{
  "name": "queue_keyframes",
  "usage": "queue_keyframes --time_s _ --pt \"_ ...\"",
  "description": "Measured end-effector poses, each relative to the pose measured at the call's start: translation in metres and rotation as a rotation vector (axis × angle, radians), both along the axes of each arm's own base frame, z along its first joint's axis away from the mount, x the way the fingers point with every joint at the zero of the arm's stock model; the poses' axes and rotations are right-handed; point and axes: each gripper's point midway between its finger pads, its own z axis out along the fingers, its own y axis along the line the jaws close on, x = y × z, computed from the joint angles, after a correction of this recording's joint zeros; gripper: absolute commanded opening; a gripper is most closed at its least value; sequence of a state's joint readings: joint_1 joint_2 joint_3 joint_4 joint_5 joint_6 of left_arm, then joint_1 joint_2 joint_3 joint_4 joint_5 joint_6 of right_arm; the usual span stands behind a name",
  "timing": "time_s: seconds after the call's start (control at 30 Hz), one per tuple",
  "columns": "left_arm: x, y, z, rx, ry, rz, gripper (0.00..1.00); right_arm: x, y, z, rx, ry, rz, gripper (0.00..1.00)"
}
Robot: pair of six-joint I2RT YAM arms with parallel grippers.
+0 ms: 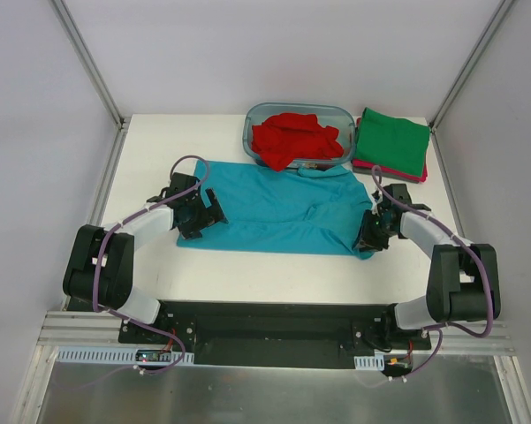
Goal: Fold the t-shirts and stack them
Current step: Fold the flattened tshirt in 1/3 of the way
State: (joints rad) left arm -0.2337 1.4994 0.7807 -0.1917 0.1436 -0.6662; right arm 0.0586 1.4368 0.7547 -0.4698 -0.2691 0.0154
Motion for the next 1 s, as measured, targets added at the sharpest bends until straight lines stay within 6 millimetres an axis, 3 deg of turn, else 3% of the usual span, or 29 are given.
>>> queue_keyframes --time_s 0.13,0.37,0.7,0.73,0.87,1.0 --pt "0.000 0.001 0.000 0.005 -0.002 -0.003 0.99 0.000 -0.003 -0.001 -0.013 -0.001 -0.004 0.01" --pt "0.001 0.004 -0.001 0.023 -0.008 0.002 0.99 0.005 -0.005 0.008 -0.025 -0.047 0.003 0.01" --pt "0.000 0.005 -0.001 0.032 -0.008 -0.012 0.99 0.028 -0.020 0.024 -0.116 -0.100 0.011 0.04" --pt "0.000 0.005 -0.001 0.033 -0.008 -0.012 0.99 0.031 -0.024 0.021 -0.139 -0.095 0.005 0.08" --pt "0.000 0.005 -0.001 0.032 -0.008 -0.013 0.99 0.035 -0.032 0.007 -0.186 -0.065 0.002 0.48" --pt "0.000 0.005 -0.001 0.032 -0.009 -0.015 0.99 0.031 -0.035 -0.001 -0.202 -0.034 0.019 0.64"
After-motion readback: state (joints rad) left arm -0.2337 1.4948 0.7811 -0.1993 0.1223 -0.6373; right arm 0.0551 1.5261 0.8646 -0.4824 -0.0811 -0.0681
